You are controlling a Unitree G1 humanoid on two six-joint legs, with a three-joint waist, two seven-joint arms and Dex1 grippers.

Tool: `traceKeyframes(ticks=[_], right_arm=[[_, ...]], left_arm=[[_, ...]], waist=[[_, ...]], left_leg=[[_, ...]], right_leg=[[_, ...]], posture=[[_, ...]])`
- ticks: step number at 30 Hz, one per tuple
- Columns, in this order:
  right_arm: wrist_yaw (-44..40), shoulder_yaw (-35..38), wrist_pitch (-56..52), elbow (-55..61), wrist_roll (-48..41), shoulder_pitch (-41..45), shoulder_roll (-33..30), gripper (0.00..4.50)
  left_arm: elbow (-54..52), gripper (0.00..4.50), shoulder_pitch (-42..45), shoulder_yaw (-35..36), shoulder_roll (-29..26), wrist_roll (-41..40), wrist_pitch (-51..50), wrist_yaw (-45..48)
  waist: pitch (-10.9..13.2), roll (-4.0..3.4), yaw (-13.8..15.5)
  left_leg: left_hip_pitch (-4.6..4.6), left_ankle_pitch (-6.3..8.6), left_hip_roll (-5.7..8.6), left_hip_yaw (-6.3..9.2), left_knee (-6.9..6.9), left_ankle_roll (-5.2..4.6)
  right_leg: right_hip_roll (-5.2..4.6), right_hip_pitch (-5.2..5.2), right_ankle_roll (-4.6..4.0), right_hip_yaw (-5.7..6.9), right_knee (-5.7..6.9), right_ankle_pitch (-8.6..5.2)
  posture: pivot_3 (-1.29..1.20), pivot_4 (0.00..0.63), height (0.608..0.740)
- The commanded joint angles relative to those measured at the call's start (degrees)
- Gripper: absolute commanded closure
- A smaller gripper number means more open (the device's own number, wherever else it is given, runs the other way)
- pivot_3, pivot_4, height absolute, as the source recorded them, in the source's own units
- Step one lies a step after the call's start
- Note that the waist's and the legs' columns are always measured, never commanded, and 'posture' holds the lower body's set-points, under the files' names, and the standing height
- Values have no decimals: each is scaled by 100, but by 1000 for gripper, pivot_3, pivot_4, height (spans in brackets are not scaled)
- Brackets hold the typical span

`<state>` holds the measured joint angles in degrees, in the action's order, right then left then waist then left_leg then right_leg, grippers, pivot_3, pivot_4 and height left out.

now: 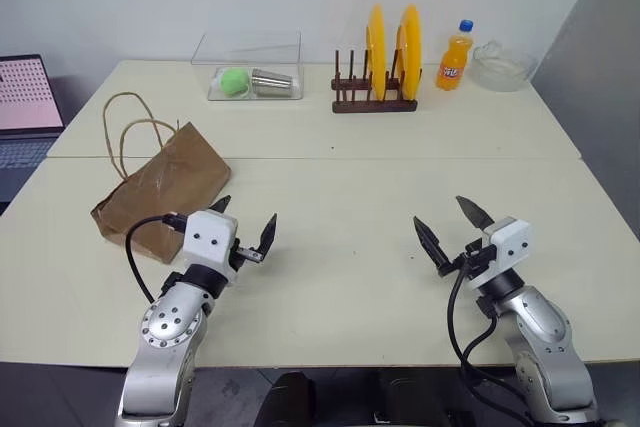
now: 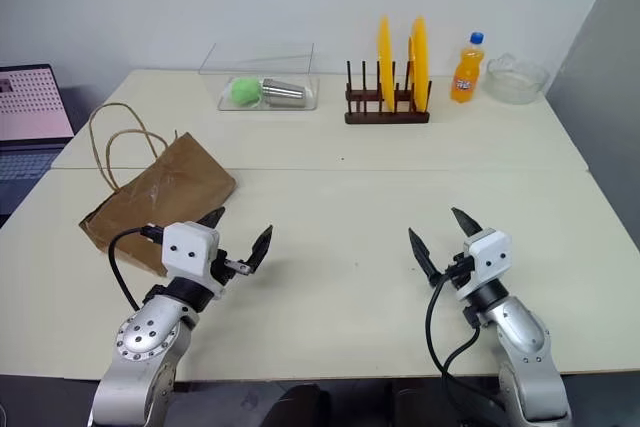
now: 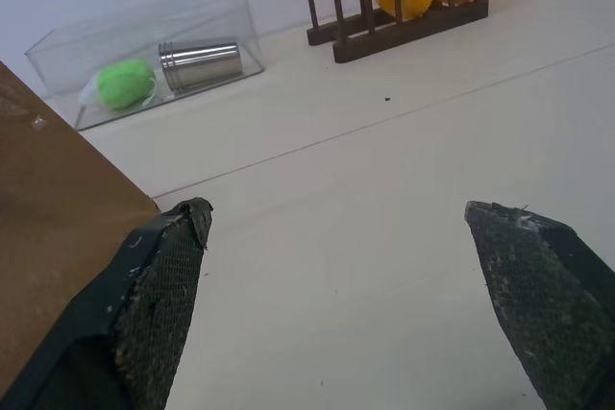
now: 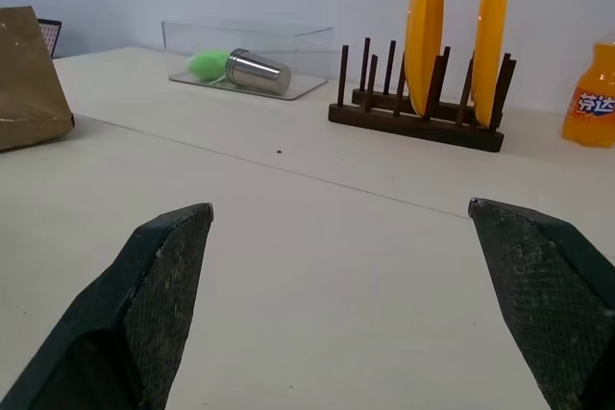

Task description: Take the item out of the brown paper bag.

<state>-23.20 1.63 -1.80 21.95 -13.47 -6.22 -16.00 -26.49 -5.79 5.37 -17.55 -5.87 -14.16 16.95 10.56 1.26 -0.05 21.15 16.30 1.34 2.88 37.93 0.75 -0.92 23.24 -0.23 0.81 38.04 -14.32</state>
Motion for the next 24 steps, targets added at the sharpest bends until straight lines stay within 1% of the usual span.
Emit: traceKeyframes(ticks=[1, 4, 16, 24], right_arm=[[49, 108, 97, 119, 9, -4, -13, 0], [63, 92, 62, 155, 14, -13, -8, 0], [72, -9, -68, 241, 55, -82, -25, 0], [-148, -214, -98, 184, 88, -73, -137, 0]], left_arm=[[-149, 19, 17, -51, 55, -107, 90, 38], [-145, 19, -15, -147, 13, 17, 84, 7], [-127, 19, -141, -247, 19, 82, 107, -13], [-100, 19, -310, -251, -7, 98, 96, 11]], waist=[[0, 0, 0], [0, 0, 0], [0, 0, 0], [0, 0, 0]], left_leg=[[0, 0, 0, 0, 0, 0], [0, 0, 0, 0, 0, 0], [0, 0, 0, 0, 0, 0], [1, 0, 0, 1, 0, 0]], right_leg=[[0, 0, 0, 0, 0, 0], [0, 0, 0, 0, 0, 0], [0, 0, 0, 0, -1, 0], [0, 0, 0, 1, -2, 0]], posture=[[0, 150, 740], [0, 150, 740], [0, 150, 740], [0, 150, 740]])
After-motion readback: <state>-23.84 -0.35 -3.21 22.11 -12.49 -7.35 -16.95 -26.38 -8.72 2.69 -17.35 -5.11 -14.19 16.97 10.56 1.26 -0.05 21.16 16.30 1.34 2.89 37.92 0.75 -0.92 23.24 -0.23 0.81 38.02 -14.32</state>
